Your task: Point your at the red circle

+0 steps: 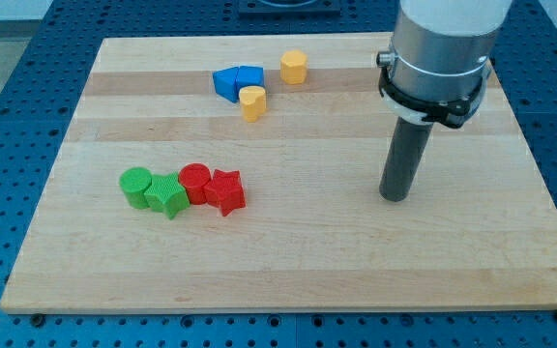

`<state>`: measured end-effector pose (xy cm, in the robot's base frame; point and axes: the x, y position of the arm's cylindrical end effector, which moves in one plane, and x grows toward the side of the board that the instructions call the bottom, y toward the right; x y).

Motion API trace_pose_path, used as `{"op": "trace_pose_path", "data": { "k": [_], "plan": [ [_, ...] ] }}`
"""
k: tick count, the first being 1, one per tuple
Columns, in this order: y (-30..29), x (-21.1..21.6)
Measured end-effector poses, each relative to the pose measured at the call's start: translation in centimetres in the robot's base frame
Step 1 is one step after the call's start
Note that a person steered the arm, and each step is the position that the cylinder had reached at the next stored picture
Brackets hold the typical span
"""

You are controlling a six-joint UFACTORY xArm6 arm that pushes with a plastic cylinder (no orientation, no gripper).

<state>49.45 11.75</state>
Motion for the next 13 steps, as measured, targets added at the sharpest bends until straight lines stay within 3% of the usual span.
{"op": "trace_pose_path", "data": {
  "k": [9,12,13],
  "plan": [
    [-3.2,-2.9],
    [-16.4,-5.7],
    [-17.8,-5.7]
  ]
}}
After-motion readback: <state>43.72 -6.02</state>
